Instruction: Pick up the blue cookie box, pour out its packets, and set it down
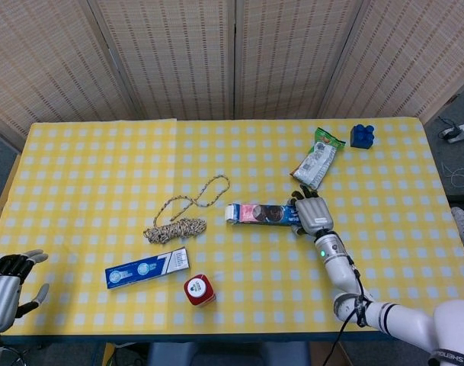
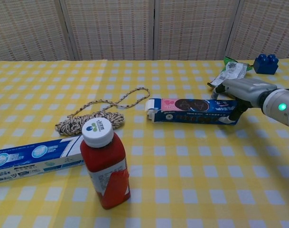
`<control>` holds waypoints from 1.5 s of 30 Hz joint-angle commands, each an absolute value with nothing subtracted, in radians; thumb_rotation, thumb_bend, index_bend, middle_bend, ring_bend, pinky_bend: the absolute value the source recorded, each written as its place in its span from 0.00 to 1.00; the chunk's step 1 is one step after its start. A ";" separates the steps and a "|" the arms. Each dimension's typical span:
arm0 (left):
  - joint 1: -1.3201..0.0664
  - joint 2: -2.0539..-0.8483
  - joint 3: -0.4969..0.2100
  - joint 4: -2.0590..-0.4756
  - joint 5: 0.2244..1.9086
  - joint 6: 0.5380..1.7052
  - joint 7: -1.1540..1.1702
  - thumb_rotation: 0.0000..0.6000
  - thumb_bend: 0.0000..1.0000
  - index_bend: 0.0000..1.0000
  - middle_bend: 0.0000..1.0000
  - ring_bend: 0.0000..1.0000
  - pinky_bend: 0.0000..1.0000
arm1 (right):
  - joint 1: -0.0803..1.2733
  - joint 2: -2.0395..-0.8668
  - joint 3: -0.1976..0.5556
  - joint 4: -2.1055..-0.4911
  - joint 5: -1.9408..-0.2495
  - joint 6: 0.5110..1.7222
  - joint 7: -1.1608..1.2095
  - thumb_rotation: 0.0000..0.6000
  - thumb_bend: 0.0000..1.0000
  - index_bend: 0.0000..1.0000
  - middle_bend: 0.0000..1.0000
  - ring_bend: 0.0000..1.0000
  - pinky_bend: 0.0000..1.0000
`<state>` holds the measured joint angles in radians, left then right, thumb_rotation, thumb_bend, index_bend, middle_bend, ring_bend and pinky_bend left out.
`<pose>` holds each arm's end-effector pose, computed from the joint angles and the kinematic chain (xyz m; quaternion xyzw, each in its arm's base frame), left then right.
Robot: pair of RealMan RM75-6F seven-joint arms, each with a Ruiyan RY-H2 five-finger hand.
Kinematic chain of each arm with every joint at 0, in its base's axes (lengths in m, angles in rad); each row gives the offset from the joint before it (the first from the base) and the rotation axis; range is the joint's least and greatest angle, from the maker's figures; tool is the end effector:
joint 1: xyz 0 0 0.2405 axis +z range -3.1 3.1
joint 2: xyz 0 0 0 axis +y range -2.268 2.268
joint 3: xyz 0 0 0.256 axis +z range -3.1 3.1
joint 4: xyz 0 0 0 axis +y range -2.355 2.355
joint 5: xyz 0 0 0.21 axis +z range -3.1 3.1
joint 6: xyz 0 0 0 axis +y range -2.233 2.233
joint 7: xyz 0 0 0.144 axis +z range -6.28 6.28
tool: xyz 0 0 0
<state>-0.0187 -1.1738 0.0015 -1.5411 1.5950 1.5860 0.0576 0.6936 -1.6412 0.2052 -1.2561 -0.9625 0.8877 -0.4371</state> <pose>-0.3163 0.1496 0.1487 -0.6129 -0.3510 -0.3800 0.5974 -0.2092 -0.3612 -0.0298 0.7157 -0.4134 0.2832 0.4865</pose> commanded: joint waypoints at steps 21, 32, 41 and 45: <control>-0.017 -1.169 -0.001 -1.547 1.597 1.593 0.053 1.00 0.33 0.36 0.27 0.25 0.18 | 0.743 -1.186 0.325 -1.880 -0.972 1.015 -0.506 1.00 0.30 0.45 0.26 0.09 0.23; -0.022 -1.165 -0.002 -1.561 1.604 1.592 0.064 1.00 0.33 0.36 0.27 0.25 0.18 | 0.714 -1.128 0.313 -1.929 -1.032 1.060 -0.419 1.00 0.30 0.45 0.27 0.10 0.23; -0.020 -1.164 0.001 -1.570 1.608 1.592 0.075 1.00 0.33 0.36 0.27 0.25 0.18 | 0.681 -1.192 0.252 -1.887 -1.193 0.995 -0.116 1.00 0.30 0.45 0.28 0.11 0.23; -0.015 -1.159 0.000 -1.572 1.606 1.602 0.074 1.00 0.33 0.36 0.27 0.25 0.18 | 0.682 -1.244 0.234 -1.804 -1.220 0.959 -0.001 1.00 0.30 0.45 0.28 0.11 0.23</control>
<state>-0.0156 -1.1601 0.0004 -1.5712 1.6065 1.6008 0.0744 0.6876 -1.1986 0.2570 -1.8653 -1.1818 0.9982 -0.0847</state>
